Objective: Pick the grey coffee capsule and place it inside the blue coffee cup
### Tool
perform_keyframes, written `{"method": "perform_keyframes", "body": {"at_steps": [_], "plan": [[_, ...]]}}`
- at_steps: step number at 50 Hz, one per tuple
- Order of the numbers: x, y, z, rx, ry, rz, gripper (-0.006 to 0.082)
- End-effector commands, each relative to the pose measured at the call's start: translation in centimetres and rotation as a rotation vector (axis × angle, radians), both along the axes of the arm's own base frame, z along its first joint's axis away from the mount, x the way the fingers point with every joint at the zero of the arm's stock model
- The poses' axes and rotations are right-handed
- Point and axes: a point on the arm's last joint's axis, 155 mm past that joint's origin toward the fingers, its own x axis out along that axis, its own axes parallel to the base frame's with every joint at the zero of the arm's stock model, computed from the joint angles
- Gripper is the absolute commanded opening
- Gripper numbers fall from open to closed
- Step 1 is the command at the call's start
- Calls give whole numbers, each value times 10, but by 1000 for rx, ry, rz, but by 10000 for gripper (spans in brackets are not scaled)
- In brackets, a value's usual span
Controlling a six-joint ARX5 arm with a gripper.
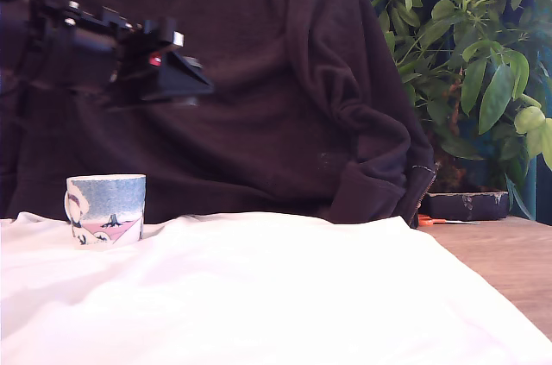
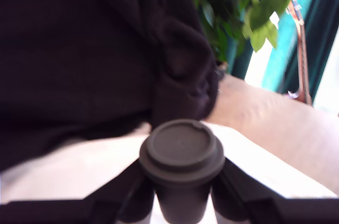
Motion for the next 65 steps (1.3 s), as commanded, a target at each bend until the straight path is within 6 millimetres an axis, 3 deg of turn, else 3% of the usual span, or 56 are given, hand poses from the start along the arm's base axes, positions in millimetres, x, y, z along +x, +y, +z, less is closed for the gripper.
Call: {"method": "perform_keyframes", "body": {"at_steps": [1,27,36,52,65], "plan": [[5,7,6,-10,-11,20,-1],[41,83,8,-10,-16,219,-1],[54,109,0,7,34,284,-1],[67,118,-12,37,151,291,-1],[76,111,-47,75,312,259,-1]]}}
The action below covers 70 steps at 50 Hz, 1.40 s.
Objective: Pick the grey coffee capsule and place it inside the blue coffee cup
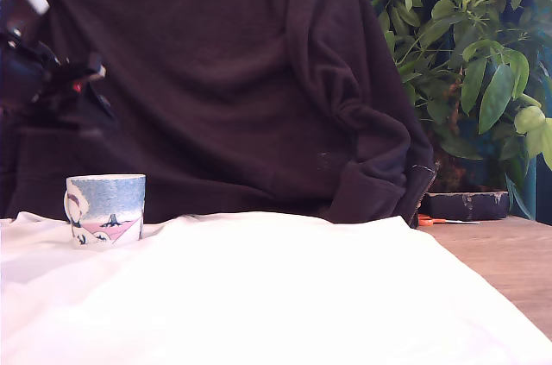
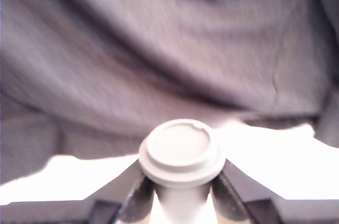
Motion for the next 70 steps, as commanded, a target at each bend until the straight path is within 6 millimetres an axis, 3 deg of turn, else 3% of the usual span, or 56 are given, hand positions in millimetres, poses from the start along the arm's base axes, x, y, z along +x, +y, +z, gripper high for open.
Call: {"method": "perform_keyframes", "body": {"at_steps": [1,12,15,21,25,37,40,44,50,60,70], "plan": [[3,0,-13,1,44,2,-1],[3,1,-36,15,133,4,37],[2,1,-37,17,140,6,148],[1,-1,-37,31,133,-8,516],[0,-3,-39,45,132,-21,600],[-1,-6,-34,53,128,-32,590],[-1,-6,-30,53,127,-32,545],[-3,-6,-22,51,125,-35,381],[-13,-8,-10,42,128,-53,-19],[-22,-3,26,53,48,-36,-16],[-37,20,62,124,-28,57,-16]]}}
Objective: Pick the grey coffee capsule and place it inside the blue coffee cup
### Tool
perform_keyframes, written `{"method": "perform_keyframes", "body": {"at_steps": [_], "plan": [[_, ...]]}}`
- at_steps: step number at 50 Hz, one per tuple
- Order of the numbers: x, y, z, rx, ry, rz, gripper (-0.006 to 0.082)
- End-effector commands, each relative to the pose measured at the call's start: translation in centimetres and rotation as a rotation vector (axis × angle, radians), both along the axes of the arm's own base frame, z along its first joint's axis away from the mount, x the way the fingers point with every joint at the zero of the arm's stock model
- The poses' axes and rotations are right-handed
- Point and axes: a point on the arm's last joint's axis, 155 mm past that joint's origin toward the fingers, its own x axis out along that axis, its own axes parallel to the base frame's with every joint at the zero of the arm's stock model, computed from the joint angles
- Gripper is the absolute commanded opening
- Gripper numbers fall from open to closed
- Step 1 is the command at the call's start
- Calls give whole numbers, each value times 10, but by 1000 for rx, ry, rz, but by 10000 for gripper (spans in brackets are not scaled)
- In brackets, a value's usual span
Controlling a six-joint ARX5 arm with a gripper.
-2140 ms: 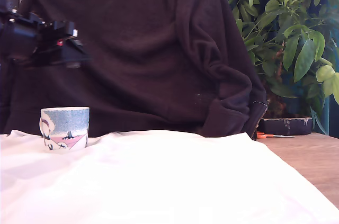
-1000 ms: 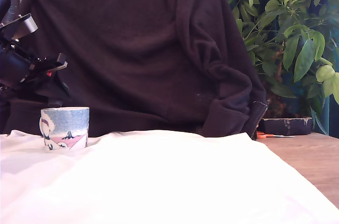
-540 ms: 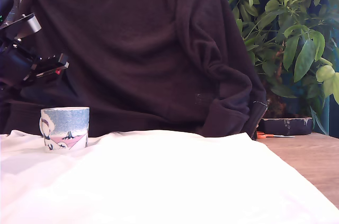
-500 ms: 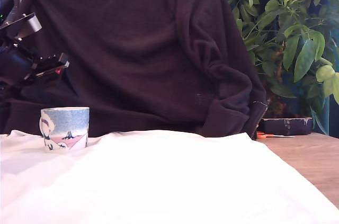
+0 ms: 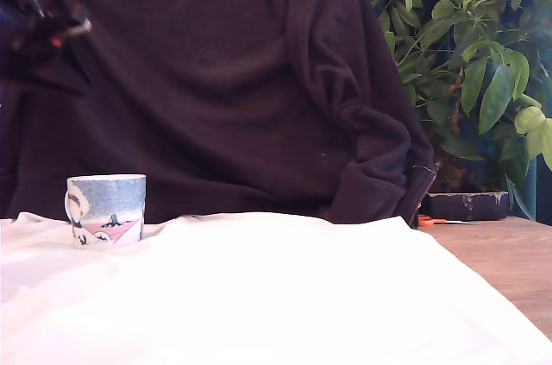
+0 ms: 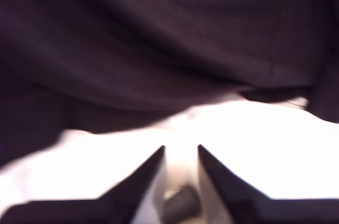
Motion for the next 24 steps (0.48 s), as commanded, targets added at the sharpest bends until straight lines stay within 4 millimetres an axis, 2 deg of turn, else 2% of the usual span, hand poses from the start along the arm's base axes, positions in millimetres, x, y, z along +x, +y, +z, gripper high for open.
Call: {"method": "perform_keyframes", "body": {"at_steps": [1,10,24], "plan": [[-6,4,15,26,-39,11,-16],[-24,13,42,44,-96,40,-16],[-42,22,60,56,-125,68,-16]]}}
